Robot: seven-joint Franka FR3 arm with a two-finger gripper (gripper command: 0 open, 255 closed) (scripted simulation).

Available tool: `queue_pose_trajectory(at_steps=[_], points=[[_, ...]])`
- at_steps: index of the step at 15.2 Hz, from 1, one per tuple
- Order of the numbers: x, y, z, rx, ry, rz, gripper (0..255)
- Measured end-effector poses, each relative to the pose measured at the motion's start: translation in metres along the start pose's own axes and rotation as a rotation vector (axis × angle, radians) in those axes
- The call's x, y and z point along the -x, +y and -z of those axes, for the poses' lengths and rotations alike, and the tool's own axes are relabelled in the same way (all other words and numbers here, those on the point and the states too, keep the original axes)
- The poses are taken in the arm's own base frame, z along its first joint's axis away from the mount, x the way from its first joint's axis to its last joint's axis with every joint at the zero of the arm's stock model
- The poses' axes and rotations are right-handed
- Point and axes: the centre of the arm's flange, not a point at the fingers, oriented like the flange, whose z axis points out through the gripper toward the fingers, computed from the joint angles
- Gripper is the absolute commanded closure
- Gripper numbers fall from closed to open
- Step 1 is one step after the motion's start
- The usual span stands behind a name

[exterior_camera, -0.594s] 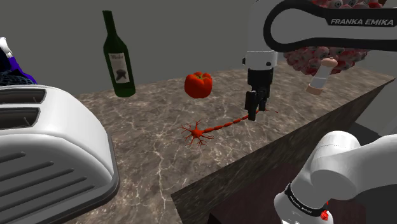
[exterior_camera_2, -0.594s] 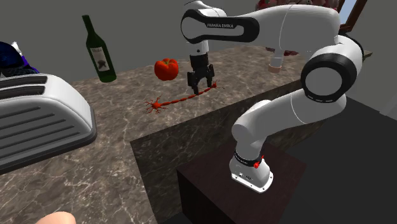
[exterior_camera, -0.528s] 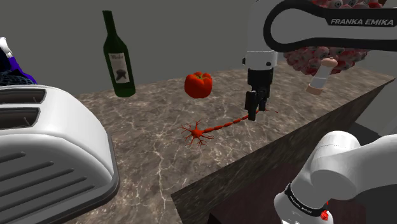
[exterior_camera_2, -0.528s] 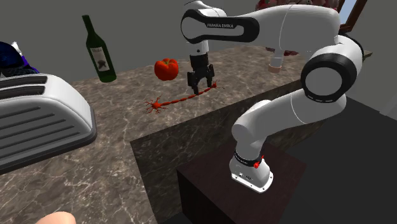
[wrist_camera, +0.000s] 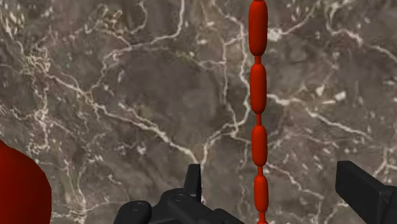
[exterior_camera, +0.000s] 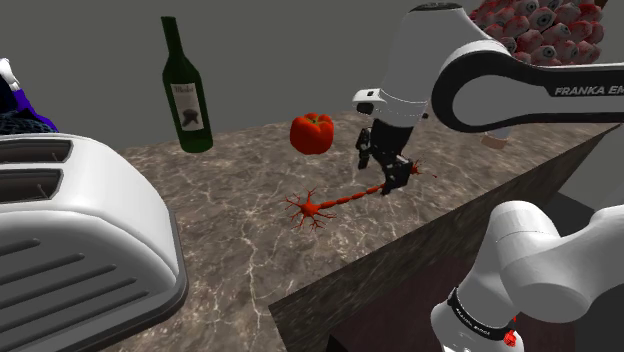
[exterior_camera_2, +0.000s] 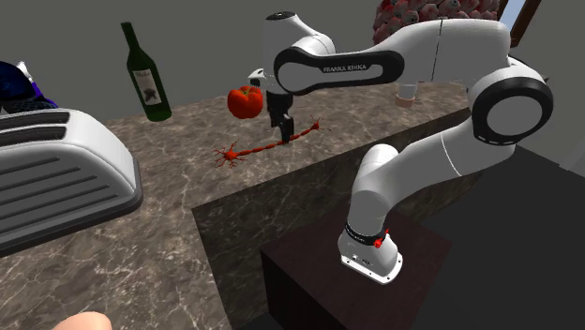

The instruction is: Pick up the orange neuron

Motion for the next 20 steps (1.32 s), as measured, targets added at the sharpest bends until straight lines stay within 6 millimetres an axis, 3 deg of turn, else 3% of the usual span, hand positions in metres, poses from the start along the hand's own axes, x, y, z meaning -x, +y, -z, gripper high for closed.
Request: queue_pose_trajectory(at_steps=[6, 7, 20], points=[[-0.002, -0.004, -0.029, 0.013, 0.008, 0.052, 0], [-0.002, -0.005, -0.031, 0.013, 0.008, 0.052, 255], [-0.002, -0.003, -0.021, 0.015, 0.010, 0.053, 255]])
